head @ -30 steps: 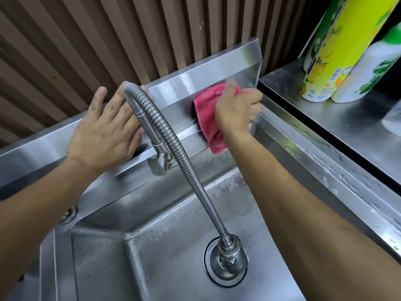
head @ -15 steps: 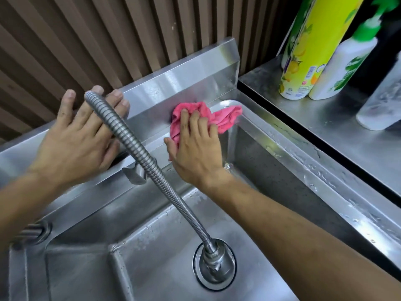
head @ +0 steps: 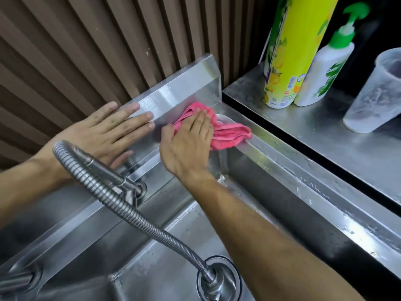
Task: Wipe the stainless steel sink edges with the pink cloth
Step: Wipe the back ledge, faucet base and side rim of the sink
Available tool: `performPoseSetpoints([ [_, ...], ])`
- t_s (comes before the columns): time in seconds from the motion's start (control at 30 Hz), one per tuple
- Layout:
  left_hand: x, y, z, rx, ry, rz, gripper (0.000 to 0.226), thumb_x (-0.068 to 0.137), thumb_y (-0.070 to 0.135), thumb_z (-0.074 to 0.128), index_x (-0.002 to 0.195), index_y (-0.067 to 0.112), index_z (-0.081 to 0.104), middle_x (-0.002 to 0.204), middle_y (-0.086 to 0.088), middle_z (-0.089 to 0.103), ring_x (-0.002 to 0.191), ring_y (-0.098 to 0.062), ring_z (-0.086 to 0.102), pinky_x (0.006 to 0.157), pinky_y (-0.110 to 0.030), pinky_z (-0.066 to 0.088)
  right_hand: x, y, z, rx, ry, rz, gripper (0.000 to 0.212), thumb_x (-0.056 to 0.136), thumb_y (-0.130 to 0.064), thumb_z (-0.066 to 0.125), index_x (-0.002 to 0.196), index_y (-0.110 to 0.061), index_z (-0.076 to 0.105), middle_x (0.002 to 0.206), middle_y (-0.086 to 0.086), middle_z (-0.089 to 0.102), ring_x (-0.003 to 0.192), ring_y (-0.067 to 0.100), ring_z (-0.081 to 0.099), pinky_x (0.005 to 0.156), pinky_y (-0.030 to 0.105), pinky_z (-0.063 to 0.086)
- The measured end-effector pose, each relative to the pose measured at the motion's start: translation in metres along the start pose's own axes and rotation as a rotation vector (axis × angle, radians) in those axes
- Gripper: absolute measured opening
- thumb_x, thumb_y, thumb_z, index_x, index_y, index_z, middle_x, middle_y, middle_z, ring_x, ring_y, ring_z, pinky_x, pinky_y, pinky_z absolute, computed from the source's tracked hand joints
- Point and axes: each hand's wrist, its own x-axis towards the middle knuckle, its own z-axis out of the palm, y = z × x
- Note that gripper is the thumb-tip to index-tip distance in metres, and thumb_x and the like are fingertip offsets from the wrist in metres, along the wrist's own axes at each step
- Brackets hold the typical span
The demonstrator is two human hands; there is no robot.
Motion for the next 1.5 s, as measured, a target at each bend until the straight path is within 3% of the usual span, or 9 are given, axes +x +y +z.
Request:
performPoseSetpoints([
  [0.07, 0.001, -0.003, -0.001, 0.021, 0.017, 0.025, 0.069, 0.103, 0.039, 0.035, 0.164, 0.009, 0.025, 0.172, -0.012, 0.020, 0.159, -0.033, 0.017, 0.131, -0.046, 0.002, -0.014, -0.012, 0.009, 0.099, -0.047, -0.035, 0.084, 0.098, -0.046, 0.017, 0.159, 0.006, -0.009, 0.168, 0.026, -0.013, 0.158, 0.035, -0.016, 0.128, 0.045, -0.012],
  [0.17, 0.008, -0.012, -0.005, -0.003, 0.010, 0.071, 0.069, 0.103, 0.043, 0.034, 0.163, 0.010, 0.027, 0.171, -0.012, 0.024, 0.159, -0.032, 0.018, 0.130, -0.046, 0.002, 0.005, 0.000, 0.015, -0.162, 0.096, -0.014, 0.086, 0.095, -0.045, 0.005, 0.156, 0.014, -0.001, 0.166, 0.036, -0.003, 0.156, 0.046, -0.007, 0.127, 0.050, -0.009],
  [0.33, 0.034, -0.022, -0.014, -0.093, -0.053, 0.136, 0.070, 0.104, 0.047, 0.031, 0.163, 0.011, 0.027, 0.170, -0.010, 0.026, 0.159, -0.032, 0.019, 0.130, -0.047, 0.008, 0.042, 0.023, -0.016, -0.491, 0.034, -0.002, 0.085, 0.103, -0.045, 0.018, 0.151, 0.023, 0.007, 0.160, 0.045, 0.007, 0.153, 0.056, 0.005, 0.128, 0.057, 0.003],
  [0.63, 0.146, -0.029, -0.007, -0.009, -0.077, 0.184, 0.077, 0.102, 0.051, 0.017, 0.164, 0.005, 0.020, 0.171, -0.015, 0.020, 0.159, -0.035, 0.015, 0.129, -0.051, 0.013, 0.019, 0.031, -0.023, -0.496, 0.062, -0.103, 0.077, 0.102, -0.042, 0.022, 0.151, 0.017, 0.026, 0.153, 0.037, 0.036, 0.143, 0.049, 0.033, 0.123, 0.054, 0.021],
  [0.8, 0.156, -0.027, -0.002, -0.008, -0.073, 0.189, 0.076, 0.101, 0.046, 0.020, 0.164, 0.002, 0.016, 0.171, -0.018, 0.015, 0.160, -0.036, 0.007, 0.130, -0.051, 0.011, 0.044, 0.036, -0.029, -0.619, 0.019, -0.044, 0.080, 0.107, -0.045, 0.017, 0.154, 0.018, 0.007, 0.162, 0.042, 0.007, 0.154, 0.053, 0.003, 0.128, 0.057, 0.003],
  [0.93, 0.154, -0.025, 0.000, 0.011, -0.090, 0.185, 0.077, 0.101, 0.045, 0.017, 0.164, 0.002, 0.011, 0.172, -0.019, 0.011, 0.161, -0.036, 0.002, 0.130, -0.051, 0.008, 0.072, 0.041, -0.048, -0.685, 0.082, 0.097, 0.074, 0.105, -0.036, 0.017, 0.153, 0.019, 0.011, 0.163, 0.040, 0.011, 0.152, 0.052, 0.015, 0.127, 0.057, 0.012],
  [1.13, 0.156, -0.024, -0.004, 0.014, -0.087, 0.188, 0.078, 0.100, 0.046, 0.014, 0.164, 0.002, 0.005, 0.173, -0.019, 0.005, 0.161, -0.037, -0.002, 0.130, -0.051, 0.007, 0.053, 0.044, -0.032, -0.624, 0.102, 0.011, 0.080, 0.106, -0.045, 0.014, 0.156, 0.016, 0.002, 0.165, 0.038, 0.003, 0.153, 0.051, 0.013, 0.128, 0.056, 0.010],
  [1.37, 0.157, -0.024, -0.002, 0.005, -0.096, 0.186, 0.079, 0.099, 0.046, 0.014, 0.165, 0.003, 0.007, 0.172, -0.019, 0.009, 0.160, -0.037, 0.000, 0.130, -0.051, 0.005, 0.038, 0.064, -0.043, -0.664, 0.077, 0.016, 0.074, 0.106, -0.042, 0.020, 0.155, 0.012, 0.023, 0.158, 0.035, 0.031, 0.147, 0.049, 0.030, 0.126, 0.056, 0.017],
  [1.5, 0.156, -0.023, -0.002, 0.032, -0.105, 0.178, 0.078, 0.099, 0.046, 0.009, 0.164, 0.004, 0.000, 0.173, -0.017, 0.004, 0.160, -0.037, -0.003, 0.130, -0.050, 0.004, 0.008, 0.074, -0.054, -0.657, 0.060, 0.108, 0.073, 0.105, -0.041, 0.024, 0.156, 0.012, 0.021, 0.159, 0.035, 0.028, 0.147, 0.050, 0.028, 0.126, 0.057, 0.015],
])
